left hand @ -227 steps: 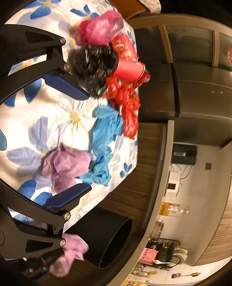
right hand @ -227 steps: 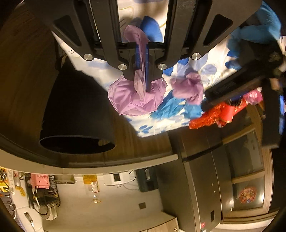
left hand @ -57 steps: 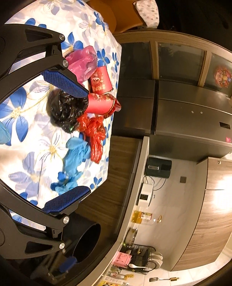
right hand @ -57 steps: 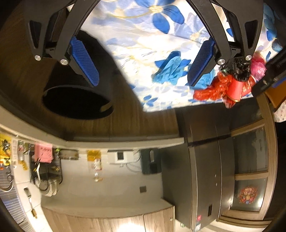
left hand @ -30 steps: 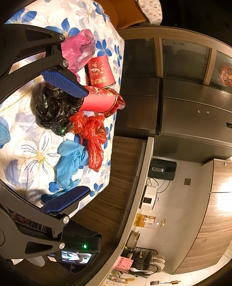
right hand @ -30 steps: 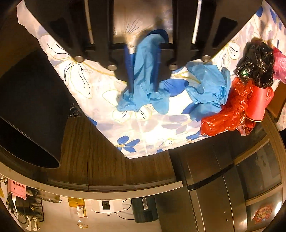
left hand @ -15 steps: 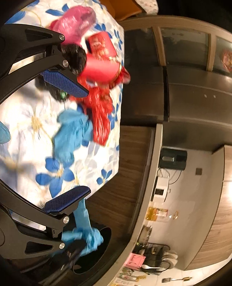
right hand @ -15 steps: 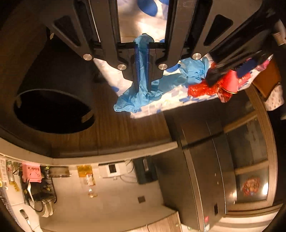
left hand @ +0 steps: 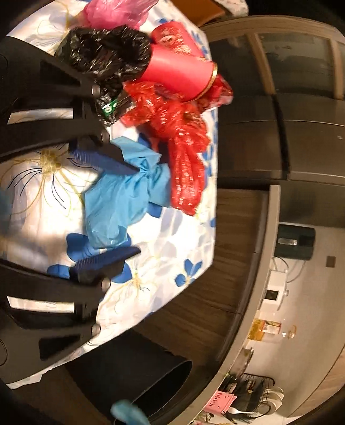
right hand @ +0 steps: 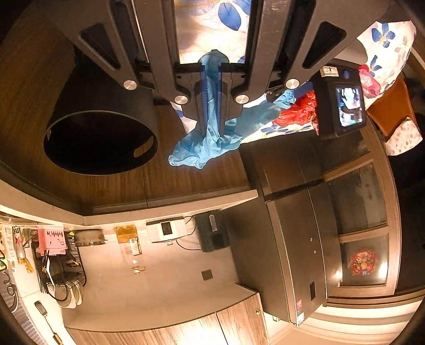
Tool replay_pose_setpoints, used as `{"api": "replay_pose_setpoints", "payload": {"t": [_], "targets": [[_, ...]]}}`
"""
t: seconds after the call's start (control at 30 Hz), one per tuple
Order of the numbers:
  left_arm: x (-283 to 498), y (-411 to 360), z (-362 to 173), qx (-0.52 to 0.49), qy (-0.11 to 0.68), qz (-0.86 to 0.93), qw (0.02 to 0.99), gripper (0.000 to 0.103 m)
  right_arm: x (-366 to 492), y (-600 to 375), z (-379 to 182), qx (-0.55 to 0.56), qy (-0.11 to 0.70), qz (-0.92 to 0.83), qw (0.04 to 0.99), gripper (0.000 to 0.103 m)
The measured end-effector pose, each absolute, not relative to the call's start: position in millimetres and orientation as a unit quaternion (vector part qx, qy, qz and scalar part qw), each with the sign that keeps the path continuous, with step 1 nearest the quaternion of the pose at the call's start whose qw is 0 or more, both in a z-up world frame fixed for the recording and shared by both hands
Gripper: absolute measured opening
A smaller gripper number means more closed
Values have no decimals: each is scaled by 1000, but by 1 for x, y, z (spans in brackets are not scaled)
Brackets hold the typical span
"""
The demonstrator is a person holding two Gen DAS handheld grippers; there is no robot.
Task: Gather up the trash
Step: 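Grasp a blue glove with the right gripper while the left gripper grasps another blue glove, then carry both blue gloves over the black bin and open both grippers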
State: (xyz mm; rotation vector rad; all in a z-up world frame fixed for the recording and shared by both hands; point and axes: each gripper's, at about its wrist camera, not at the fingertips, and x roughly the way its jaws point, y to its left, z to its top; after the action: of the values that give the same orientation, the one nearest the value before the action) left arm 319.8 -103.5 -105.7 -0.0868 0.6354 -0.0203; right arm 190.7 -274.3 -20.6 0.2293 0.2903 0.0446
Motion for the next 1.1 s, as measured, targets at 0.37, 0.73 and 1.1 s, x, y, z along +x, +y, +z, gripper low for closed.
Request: {"api": "replay_pose_setpoints", "payload": {"t": [0.37,0.73,1.1], "targets": [[294,-76,-103,-78,306,-35,948,0,188,-278,-22,111,146,26,983,7],[222,-53,-35,-109,217,-76,967,0,182,-278,-16,111,141,36,983,7],[211,-76,0,-104,189,-119,969,0,165,-286,-6,102,127,33,986,7]]}}
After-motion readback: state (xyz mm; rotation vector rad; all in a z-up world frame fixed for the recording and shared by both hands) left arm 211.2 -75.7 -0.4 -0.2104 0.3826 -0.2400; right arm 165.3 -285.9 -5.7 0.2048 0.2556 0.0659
